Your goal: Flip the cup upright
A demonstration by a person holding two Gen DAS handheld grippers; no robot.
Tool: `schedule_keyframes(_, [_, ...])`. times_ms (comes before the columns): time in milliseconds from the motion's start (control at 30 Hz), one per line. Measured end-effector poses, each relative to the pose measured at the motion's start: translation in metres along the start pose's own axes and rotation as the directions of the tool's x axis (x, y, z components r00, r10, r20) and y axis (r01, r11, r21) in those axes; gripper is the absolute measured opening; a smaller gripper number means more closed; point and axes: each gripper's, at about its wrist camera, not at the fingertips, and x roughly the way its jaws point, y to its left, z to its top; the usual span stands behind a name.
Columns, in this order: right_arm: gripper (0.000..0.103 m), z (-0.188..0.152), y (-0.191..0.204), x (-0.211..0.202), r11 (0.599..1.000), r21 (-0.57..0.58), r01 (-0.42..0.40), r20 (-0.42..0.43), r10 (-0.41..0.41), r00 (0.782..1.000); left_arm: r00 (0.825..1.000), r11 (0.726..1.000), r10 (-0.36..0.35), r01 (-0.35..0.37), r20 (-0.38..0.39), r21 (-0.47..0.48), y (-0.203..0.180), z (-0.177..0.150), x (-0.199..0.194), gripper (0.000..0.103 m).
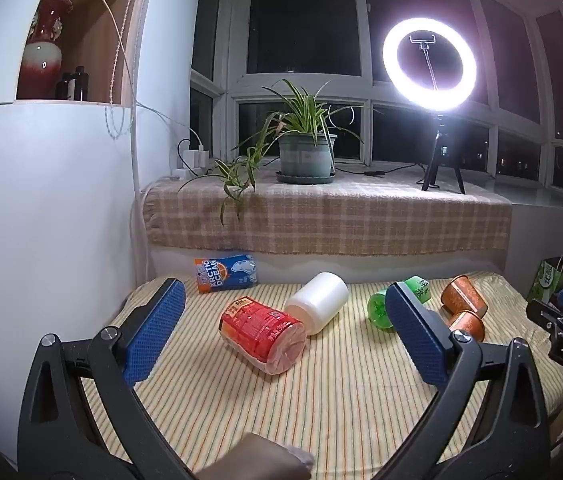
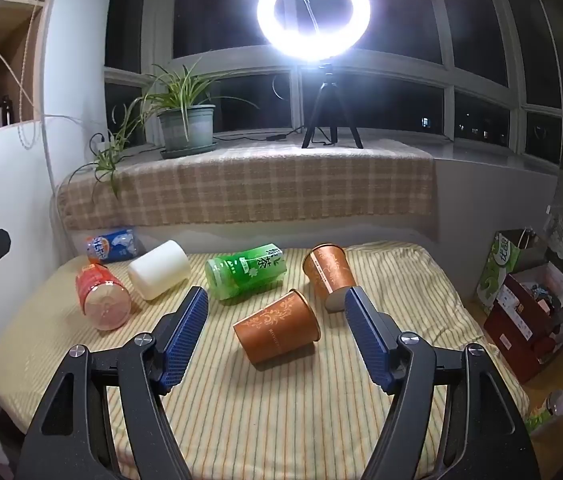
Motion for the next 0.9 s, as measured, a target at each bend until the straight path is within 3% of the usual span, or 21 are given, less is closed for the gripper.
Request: schedule_keyframes(900, [0.071, 0.007, -0.003, -0.007, 1.0, 0.027, 0.012, 0.009, -0.013, 1.0, 1.0, 1.0, -0.002, 0.001, 0.019, 0.015, 0.001, 0.008, -0.007, 0.102])
